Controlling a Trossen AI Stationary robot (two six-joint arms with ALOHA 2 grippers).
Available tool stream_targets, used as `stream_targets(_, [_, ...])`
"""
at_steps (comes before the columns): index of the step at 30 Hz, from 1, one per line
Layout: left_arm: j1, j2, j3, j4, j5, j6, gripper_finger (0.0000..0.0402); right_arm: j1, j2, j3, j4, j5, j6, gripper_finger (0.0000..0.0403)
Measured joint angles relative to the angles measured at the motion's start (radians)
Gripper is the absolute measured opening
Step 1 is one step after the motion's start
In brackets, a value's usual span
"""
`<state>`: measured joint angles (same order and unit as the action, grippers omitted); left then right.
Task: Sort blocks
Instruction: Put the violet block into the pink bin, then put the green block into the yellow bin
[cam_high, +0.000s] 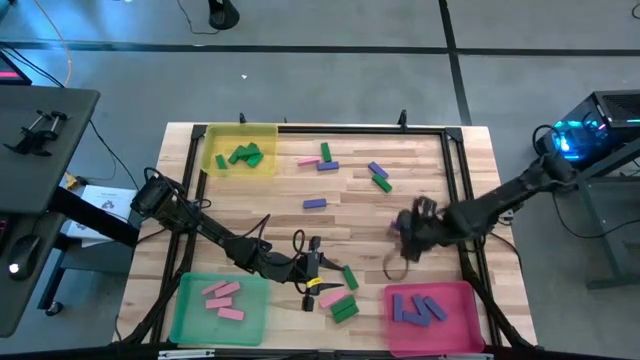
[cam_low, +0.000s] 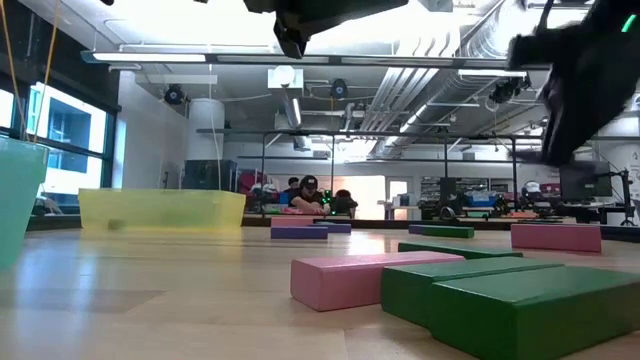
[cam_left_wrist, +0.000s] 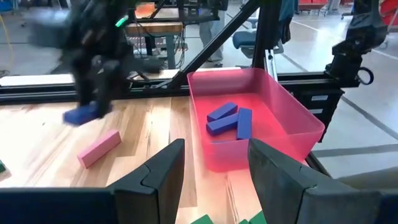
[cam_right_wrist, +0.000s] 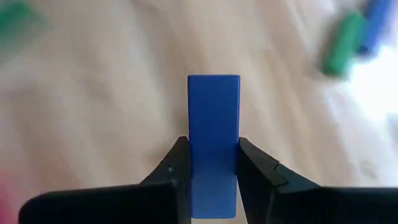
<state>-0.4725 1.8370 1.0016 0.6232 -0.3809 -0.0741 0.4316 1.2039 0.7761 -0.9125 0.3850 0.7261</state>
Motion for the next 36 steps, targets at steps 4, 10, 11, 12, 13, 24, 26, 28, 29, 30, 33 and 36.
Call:
stream_targets(4, [0.000, 0.000, 0.000, -0.004, 0.000, -0.003, 0.0163, 0.204, -0.003, 0.062, 0.016, 0.014, 0.125, 0.0062])
stream_targets(10, [0.000, 0.000, 0.000, -0.003, 0.000, -0.003, 0.0163, 0.465, 0.032, 0.108, 0.149, 0.044, 0.301, 0.0062])
stream_targets(11, [0.000, 0.000, 0.000, -0.002, 0.000, -0.003, 0.0163, 0.496, 0.044, 0.109, 0.167, 0.043, 0.333, 0.0062])
stream_targets(12, [0.000, 0.000, 0.000, -0.002, 0.000, -0.003, 0.0163, 0.525, 0.059, 0.109, 0.180, 0.036, 0.367, 0.0062])
stream_targets(13, [0.000, 0.000, 0.000, -0.002, 0.000, -0.003, 0.0163, 0.548, 0.079, 0.109, 0.188, 0.022, 0.400, 0.0062])
stream_targets(24, [0.000, 0.000, 0.000, -0.002, 0.000, -0.003, 0.0163, 0.629, 0.331, 0.109, 0.244, -0.341, 0.602, 0.0099])
stream_targets(26, [0.000, 0.000, 0.000, -0.002, 0.000, -0.002, 0.0163, 0.629, 0.357, 0.109, 0.245, -0.379, 0.607, 0.0123])
stream_targets(28, [0.000, 0.000, 0.000, 0.000, 0.000, -0.002, 0.0163, 0.625, 0.370, 0.109, 0.243, -0.408, 0.620, 0.0140])
stream_targets(29, [0.000, 0.000, 0.000, 0.001, 0.000, -0.002, 0.0163, 0.617, 0.371, 0.109, 0.242, -0.432, 0.613, 0.0147])
stream_targets(30, [0.000, 0.000, 0.000, 0.003, 0.000, -0.002, 0.0163, 0.608, 0.367, 0.109, 0.239, -0.453, 0.600, 0.0151])
stream_targets(33, [0.000, 0.000, 0.000, 0.004, 0.000, -0.002, 0.0163, 0.588, 0.339, 0.117, 0.223, -0.457, 0.600, 0.0156])
stream_targets(36, [0.000, 0.000, 0.000, 0.004, 0.000, -0.003, 0.0163, 0.577, 0.302, 0.159, 0.164, -0.432, 0.593, 0.0158])
